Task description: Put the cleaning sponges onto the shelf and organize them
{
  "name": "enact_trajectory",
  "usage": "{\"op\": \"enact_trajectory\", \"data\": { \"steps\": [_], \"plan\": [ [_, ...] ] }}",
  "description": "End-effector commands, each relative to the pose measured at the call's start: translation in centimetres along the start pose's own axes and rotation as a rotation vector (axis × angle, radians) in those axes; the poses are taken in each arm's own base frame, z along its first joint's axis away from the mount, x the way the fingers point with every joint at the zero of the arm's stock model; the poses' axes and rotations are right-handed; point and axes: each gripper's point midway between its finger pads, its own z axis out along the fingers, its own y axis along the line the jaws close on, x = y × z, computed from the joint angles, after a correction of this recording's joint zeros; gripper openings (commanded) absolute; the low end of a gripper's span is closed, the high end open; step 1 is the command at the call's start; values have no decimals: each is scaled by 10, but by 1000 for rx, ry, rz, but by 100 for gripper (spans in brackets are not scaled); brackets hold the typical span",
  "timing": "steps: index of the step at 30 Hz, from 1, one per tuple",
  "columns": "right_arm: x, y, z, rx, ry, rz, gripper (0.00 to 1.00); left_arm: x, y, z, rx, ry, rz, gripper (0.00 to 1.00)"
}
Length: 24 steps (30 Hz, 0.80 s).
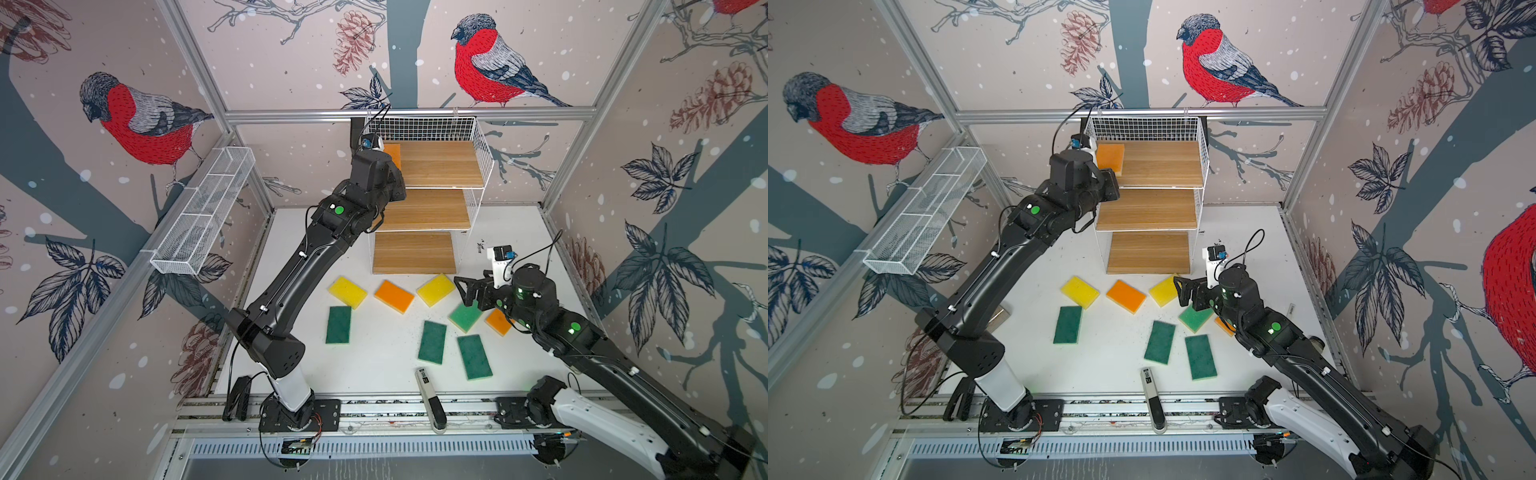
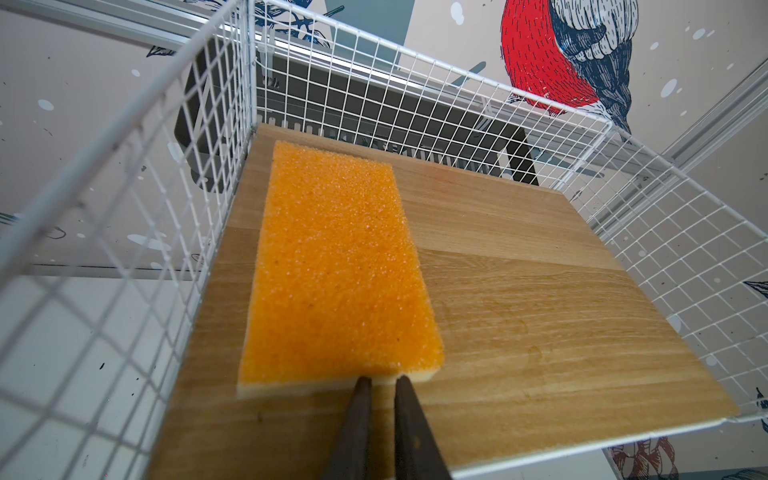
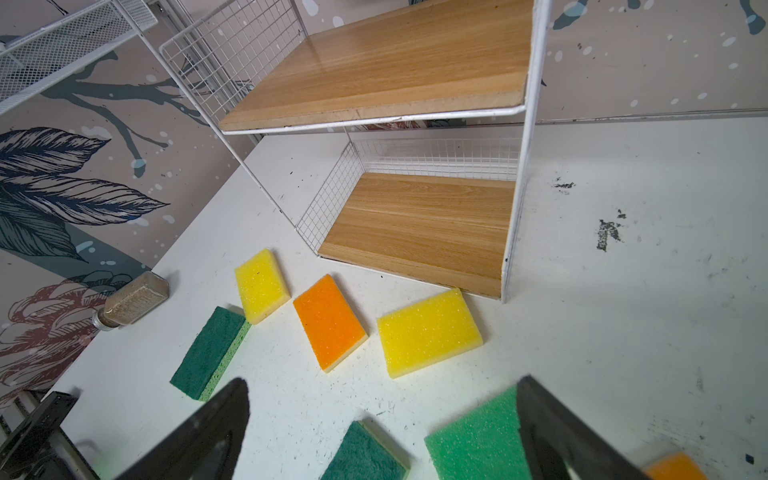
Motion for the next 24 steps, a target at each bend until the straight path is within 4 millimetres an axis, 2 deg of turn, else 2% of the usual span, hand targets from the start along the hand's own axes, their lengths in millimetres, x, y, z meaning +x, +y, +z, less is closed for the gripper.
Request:
{"op": "enact_trajectory", "data": {
  "steps": [1,12,24],
  "plan": [
    [-6,0,0,2,-24,-8,100,3,4,3,-15,10,10,14],
    [-5,-1,-1,7,-21,-5,100,6,5,9,-9,25,4,14],
    [-3,-4,0,26,-13,2,100,7,-11,-9,109,39,13,18]
  ]
}}
